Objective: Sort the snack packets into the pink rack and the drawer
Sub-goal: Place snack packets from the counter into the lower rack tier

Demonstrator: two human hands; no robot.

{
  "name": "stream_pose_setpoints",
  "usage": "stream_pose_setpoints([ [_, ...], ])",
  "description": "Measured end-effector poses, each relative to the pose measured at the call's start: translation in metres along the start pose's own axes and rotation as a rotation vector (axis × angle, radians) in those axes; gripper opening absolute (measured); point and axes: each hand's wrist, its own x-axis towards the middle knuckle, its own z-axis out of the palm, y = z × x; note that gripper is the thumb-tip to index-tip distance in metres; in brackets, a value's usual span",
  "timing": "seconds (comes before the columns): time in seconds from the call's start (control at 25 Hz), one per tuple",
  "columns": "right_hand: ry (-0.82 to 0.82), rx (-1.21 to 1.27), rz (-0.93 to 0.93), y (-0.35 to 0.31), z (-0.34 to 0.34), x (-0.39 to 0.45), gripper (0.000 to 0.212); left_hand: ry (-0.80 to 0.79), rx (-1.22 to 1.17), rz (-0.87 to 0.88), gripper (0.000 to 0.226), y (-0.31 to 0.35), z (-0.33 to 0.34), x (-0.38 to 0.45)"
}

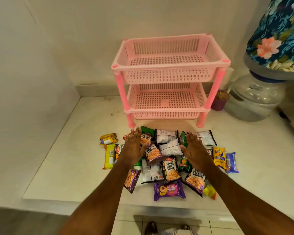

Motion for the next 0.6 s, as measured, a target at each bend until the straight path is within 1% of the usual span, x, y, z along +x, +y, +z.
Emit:
stream_pose_setpoints([
  [0.12, -0.026, -0.010, 0.016, 0.006, 0.006, -0.006, 0.077, -0.039, -0.004, -0.059, 0.072, 0.000, 0.007, -0.006],
  [0.28, -0.030, 0.010, -0.003, 0.005, 0.016, -0.010, 0.076, -0.048, -0.002, -0.061, 0.072, -0.002, 0.016, -0.017],
  [0.48, 0.004, 0.009, -0.041, -0.004, 0.021, -0.009, 0.073, -0.048, -0.015, -0.077, 0.070, -0.005, 0.021, -0.020],
  [0.6, 0.011, 0.031, -0.052, -0.009, 0.021, -0.005, 0.067, -0.038, -0.002, -0.075, 0.067, -0.005, 0.022, -0.018],
])
